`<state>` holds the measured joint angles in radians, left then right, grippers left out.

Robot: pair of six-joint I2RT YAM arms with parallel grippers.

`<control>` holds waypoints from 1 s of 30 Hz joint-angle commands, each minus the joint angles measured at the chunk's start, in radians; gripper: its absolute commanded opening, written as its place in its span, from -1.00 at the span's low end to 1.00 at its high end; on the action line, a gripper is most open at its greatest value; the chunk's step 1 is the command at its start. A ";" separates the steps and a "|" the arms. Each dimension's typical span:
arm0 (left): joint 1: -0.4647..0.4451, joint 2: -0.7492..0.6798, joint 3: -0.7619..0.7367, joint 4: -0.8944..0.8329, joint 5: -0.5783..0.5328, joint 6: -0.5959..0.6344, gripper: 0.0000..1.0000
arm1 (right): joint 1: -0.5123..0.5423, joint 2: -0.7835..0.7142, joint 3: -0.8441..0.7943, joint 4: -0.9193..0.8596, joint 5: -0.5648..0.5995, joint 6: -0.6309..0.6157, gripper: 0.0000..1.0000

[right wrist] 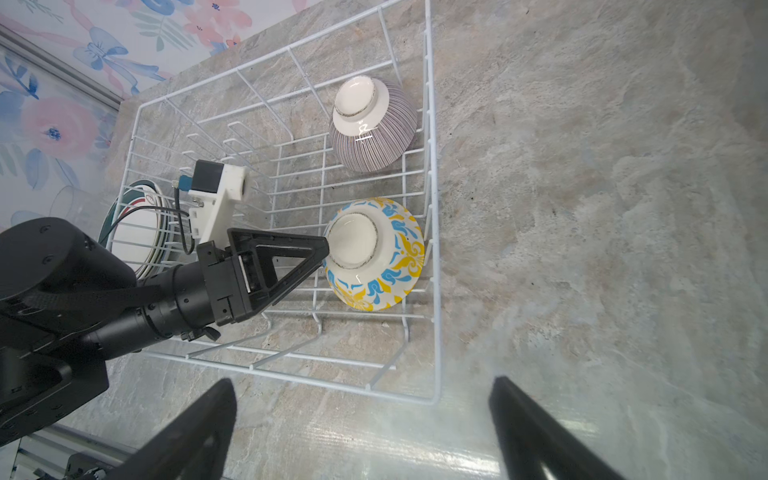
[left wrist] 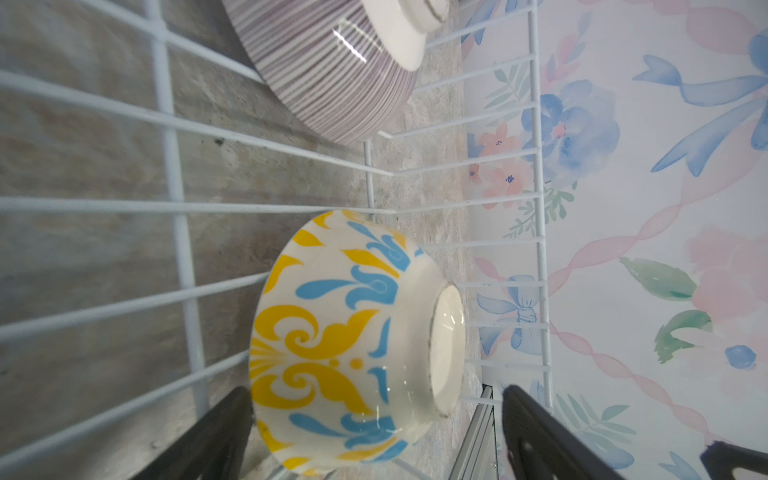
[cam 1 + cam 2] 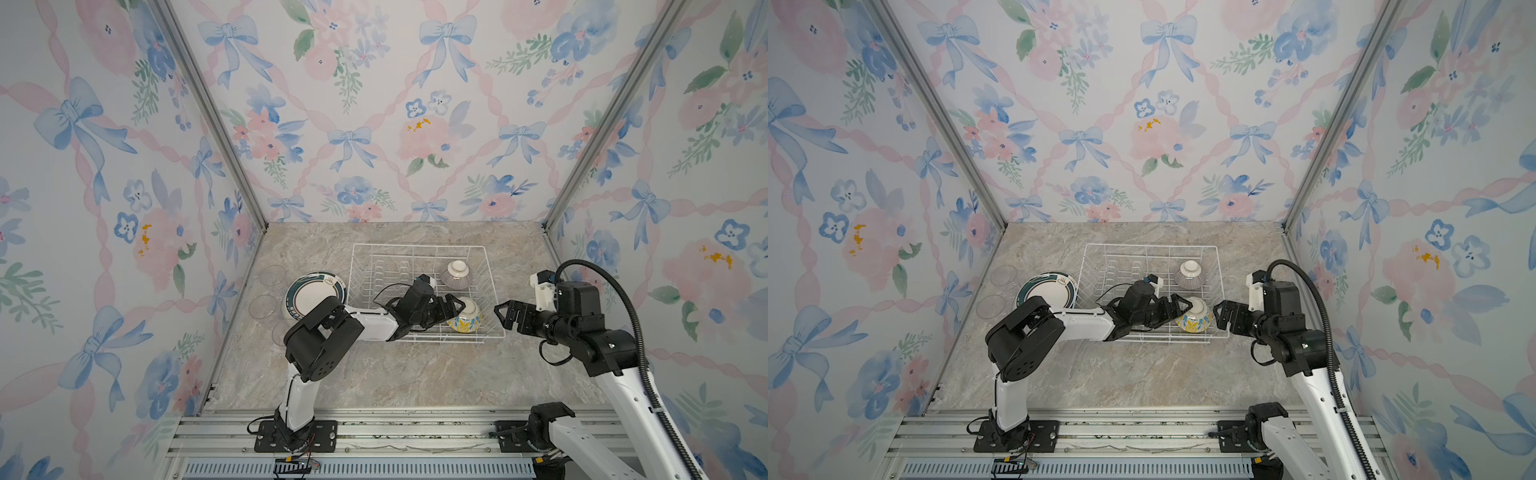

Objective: Unload the mixed dishes from the dish rack
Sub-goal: 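Close the left gripper on the yellow-blue bowl's rim, then lift the yellow-blue bowl up out of the rack with the left gripper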

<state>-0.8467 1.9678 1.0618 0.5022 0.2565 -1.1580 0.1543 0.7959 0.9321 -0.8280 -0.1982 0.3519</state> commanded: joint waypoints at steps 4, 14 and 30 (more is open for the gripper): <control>-0.010 0.002 -0.036 0.214 0.045 -0.077 0.83 | -0.012 -0.004 -0.013 -0.020 0.019 0.007 0.94; -0.012 0.037 -0.044 0.343 0.058 -0.115 0.76 | -0.013 -0.007 -0.018 -0.022 0.031 0.012 0.94; -0.019 0.087 0.017 0.353 0.077 -0.130 0.67 | -0.017 0.009 -0.021 -0.009 0.037 0.009 0.93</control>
<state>-0.8581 2.0449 1.0477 0.8143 0.3103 -1.2839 0.1501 0.8005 0.9268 -0.8276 -0.1749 0.3561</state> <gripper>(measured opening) 0.843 0.967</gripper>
